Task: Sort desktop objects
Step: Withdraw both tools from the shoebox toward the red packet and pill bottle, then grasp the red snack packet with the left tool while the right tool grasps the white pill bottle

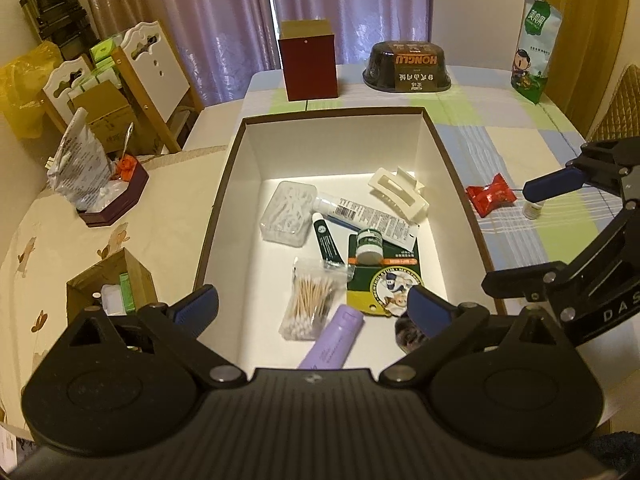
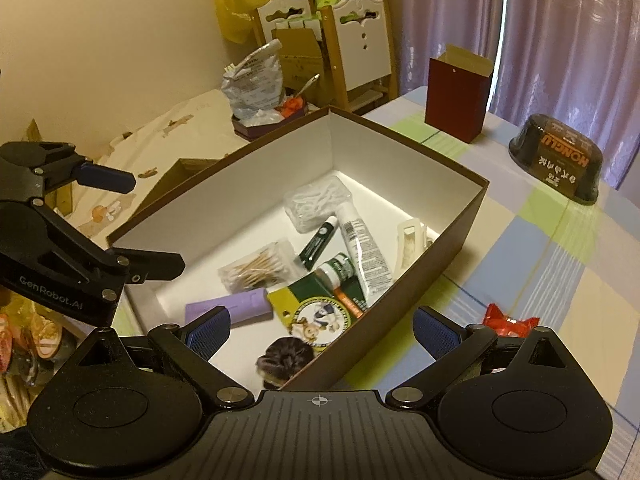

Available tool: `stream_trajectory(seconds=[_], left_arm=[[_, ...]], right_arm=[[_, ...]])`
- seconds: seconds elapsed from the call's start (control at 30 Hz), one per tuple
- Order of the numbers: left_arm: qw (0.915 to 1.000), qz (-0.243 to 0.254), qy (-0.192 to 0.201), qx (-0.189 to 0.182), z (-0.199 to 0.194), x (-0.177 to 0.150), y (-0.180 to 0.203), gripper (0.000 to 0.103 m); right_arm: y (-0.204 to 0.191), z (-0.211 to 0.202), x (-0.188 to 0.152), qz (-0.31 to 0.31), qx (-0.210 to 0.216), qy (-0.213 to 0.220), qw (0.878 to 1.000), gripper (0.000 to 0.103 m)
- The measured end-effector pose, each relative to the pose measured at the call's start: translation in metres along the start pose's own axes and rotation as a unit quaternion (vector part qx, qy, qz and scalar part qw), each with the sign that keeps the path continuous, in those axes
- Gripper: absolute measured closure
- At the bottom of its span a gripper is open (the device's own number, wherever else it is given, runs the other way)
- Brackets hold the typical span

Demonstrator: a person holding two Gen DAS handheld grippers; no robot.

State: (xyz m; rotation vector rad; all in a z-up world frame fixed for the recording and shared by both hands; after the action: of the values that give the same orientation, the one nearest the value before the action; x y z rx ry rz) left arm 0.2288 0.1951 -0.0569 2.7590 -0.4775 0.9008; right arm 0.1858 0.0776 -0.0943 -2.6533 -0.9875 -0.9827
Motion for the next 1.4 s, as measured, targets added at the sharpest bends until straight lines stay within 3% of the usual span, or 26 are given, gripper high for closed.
stream_trajectory(seconds=[0.43, 0.83, 1.07, 1.4], left_arm=[[0.9994, -0.03, 0.011, 0.011, -0.036, -0.032, 0.029, 0.001], [0.9973, -0.067, 0.001, 0.03, -0.043, -0.061, 0.069, 0.001], [0.9955, -0.086, 0.005, 0.038, -0.044, -0.071, 0.102, 0.001], [0.9969, -0.076, 0.021, 0.001, -0.016, -0.063, 0.164, 0.005]], right_arm=[[-0.004, -0.033, -0.021, 0.002, 0.024, 0.018, 1.0, 0.003], [0.017, -0.052, -0.058, 0.001, 0.046, 0.008, 0.999, 0.003], [0.046, -0.061, -0.077, 0.007, 0.04, 0.008, 0.999, 0.003], [0.126, -0.061, -0.119, 0.035, -0.02, -0.004, 0.999, 0.003]])
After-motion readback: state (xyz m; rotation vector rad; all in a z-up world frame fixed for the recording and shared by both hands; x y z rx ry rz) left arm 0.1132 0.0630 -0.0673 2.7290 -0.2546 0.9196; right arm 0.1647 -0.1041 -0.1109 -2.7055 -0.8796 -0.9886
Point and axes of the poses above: each gripper's, at about its wrist camera, not at the fingertips, and z roughly the way its jaws point, y to its right, x to its top, the point moved 7 cm from there along z, roughly the way its jaws point, and after that the axes turned 15 degrees about -x, right-handed, at the moved point
